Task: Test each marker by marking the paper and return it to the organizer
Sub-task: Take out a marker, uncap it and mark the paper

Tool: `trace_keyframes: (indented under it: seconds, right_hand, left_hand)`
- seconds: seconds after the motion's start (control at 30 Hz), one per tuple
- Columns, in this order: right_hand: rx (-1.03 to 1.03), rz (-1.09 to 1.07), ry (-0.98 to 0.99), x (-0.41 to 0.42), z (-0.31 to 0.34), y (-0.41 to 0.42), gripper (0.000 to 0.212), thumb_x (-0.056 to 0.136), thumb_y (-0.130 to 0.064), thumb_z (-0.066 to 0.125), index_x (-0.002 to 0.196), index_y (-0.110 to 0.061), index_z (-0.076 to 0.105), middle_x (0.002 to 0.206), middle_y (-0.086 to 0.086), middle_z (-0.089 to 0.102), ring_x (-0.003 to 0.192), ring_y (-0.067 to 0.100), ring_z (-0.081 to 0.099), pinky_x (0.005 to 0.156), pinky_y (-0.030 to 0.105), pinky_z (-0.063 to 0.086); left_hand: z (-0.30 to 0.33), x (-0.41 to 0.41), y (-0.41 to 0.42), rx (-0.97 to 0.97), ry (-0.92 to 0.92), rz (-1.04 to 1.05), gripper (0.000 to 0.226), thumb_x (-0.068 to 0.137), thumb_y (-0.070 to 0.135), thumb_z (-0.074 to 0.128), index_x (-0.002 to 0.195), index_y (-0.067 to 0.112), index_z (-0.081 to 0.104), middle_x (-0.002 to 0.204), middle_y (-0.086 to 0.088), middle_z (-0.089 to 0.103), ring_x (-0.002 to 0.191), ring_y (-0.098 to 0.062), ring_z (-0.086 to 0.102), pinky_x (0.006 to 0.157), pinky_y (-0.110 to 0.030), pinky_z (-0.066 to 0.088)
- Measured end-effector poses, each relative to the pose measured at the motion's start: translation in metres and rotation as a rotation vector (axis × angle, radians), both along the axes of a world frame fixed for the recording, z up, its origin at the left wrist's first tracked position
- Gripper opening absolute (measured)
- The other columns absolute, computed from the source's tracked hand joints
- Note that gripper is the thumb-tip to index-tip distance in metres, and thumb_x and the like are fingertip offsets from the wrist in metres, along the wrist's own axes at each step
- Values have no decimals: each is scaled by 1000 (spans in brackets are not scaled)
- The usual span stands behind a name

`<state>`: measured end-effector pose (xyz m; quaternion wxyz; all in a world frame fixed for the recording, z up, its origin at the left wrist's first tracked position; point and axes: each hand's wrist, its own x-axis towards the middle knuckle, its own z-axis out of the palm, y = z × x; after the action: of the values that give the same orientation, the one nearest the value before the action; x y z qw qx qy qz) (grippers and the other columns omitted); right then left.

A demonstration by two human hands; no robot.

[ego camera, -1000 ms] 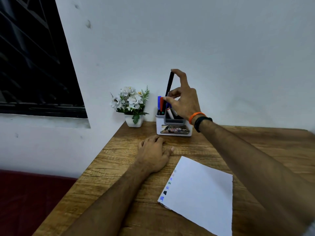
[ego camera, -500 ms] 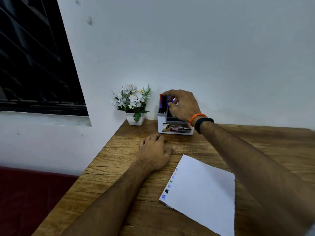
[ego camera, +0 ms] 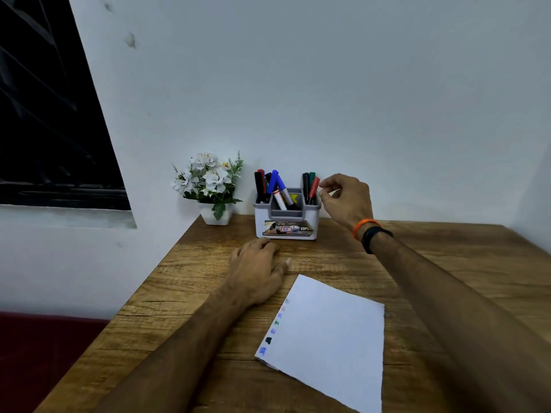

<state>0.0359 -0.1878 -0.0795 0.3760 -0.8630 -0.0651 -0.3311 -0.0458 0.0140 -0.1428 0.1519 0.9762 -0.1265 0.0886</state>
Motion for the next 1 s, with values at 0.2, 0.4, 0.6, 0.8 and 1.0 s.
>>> trace_keyframes:
  seconds: [0.2, 0.4, 0.6, 0.8, 1.0]
  right_hand:
    - [-14, -5, 105, 13, -7, -8, 27, 86, -20, 68, 113, -17, 68, 89, -8, 68, 86, 17, 66, 86, 37, 56]
    - [-126, 16, 260, 33, 1, 0, 49, 93, -36, 61, 140, -23, 52, 131, 16, 55, 113, 31, 59, 100, 43, 50]
    - [-100, 31, 167, 33, 4, -1, 50, 83, -36, 75, 128, -24, 58, 132, 11, 50, 105, 24, 61, 94, 37, 53]
    - [193, 252, 175, 13, 3, 1, 49, 77, -16, 82, 118, -18, 54, 99, 3, 74, 89, 13, 70, 81, 22, 55]
    - [270, 265, 134, 2, 18, 1, 33, 74, -22, 85, 102, -10, 72, 90, 1, 77, 86, 4, 71, 75, 7, 51]
  left_hand:
    - [-2, -1, -7, 22, 3, -75, 52, 98, 51, 36, 143, 25, 43, 154, 3, 35, 142, -16, 28, 117, -45, 20]
    - [-6, 1, -6, -3, -27, -75, 52, 97, 53, 37, 141, 27, 45, 151, 5, 38, 140, -15, 30, 116, -45, 21]
    - [-5, 1, -6, -1, -25, -76, 52, 97, 54, 37, 141, 28, 45, 150, 5, 38, 139, -15, 31, 116, -45, 21]
    - [-4, 1, -6, 6, -15, -71, 51, 97, 53, 37, 141, 28, 45, 150, 5, 38, 139, -16, 31, 116, -46, 21]
    - [-5, 1, -6, 10, -4, -62, 53, 97, 55, 36, 141, 28, 45, 150, 5, 39, 139, -16, 32, 115, -46, 22]
